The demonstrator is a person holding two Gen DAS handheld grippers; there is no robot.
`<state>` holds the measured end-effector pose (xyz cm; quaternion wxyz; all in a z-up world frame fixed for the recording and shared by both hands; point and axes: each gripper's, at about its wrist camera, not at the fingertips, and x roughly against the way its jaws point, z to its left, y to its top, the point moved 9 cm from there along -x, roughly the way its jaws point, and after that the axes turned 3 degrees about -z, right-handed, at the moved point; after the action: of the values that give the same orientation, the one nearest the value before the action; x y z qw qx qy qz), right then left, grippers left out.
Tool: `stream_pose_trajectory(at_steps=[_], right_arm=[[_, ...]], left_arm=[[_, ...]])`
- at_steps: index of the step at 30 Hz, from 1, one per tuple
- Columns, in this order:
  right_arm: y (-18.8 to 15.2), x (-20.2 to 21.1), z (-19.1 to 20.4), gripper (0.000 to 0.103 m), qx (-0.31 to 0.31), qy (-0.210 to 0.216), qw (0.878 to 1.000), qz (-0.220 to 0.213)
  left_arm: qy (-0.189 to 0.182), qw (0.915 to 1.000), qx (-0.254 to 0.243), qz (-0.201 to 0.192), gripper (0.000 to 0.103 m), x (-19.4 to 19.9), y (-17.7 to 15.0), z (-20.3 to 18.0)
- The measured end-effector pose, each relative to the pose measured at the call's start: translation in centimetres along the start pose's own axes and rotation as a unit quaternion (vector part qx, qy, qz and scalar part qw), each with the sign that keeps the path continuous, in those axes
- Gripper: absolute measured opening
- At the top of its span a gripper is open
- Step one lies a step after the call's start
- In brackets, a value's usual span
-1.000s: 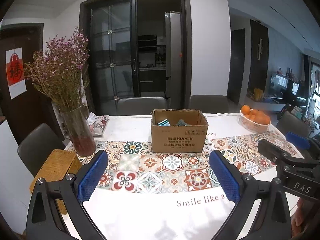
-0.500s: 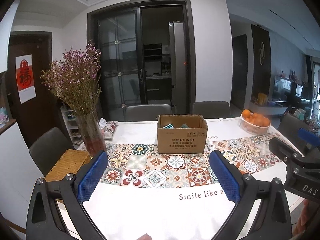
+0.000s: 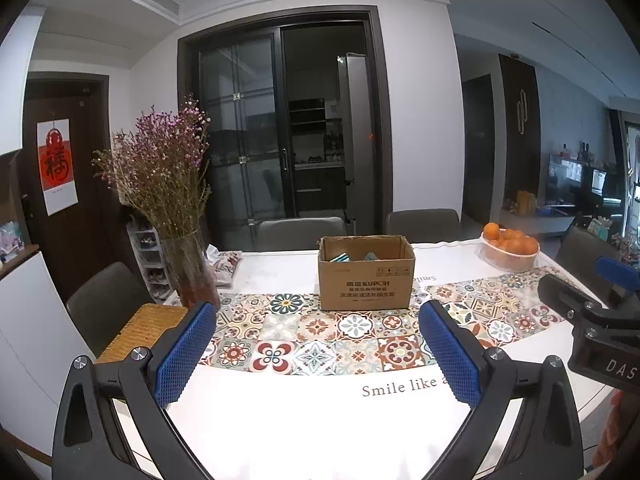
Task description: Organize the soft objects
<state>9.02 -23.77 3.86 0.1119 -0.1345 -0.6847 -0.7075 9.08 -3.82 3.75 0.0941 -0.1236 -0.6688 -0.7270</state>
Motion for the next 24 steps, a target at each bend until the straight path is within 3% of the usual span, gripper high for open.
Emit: stream_pose_trajectory(at_steps=[24], right_arm=[[-0.38, 0.02, 0.07, 0.102, 0.000, 0.004, 1.000, 0.001]], left_arm=[[-0.004, 1.0000, 0.001, 0.001, 0.103, 0.41, 0.09, 0.06]])
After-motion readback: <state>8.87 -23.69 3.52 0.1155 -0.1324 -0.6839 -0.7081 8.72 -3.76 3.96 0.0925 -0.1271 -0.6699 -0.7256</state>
